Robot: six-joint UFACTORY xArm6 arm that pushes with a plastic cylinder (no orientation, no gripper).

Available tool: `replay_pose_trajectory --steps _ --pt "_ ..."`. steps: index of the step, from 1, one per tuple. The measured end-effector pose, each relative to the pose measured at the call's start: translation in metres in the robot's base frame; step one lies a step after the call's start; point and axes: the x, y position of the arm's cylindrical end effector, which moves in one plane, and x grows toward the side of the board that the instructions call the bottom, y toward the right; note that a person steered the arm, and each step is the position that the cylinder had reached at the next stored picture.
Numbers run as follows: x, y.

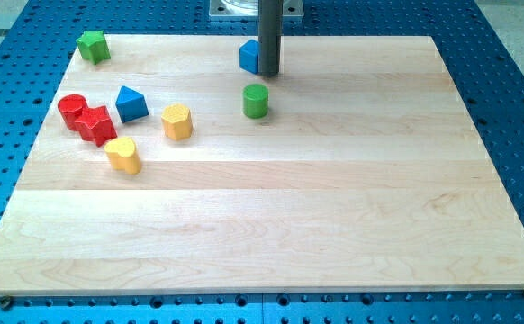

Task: Touch the bottom of cube

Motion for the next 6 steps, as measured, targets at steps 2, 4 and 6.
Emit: replay_pose_trajectory --steps 2,4,6 --pt "0.034 -0.035" --pt "0.005 -0.027" --pt "-0.009 -0.005"
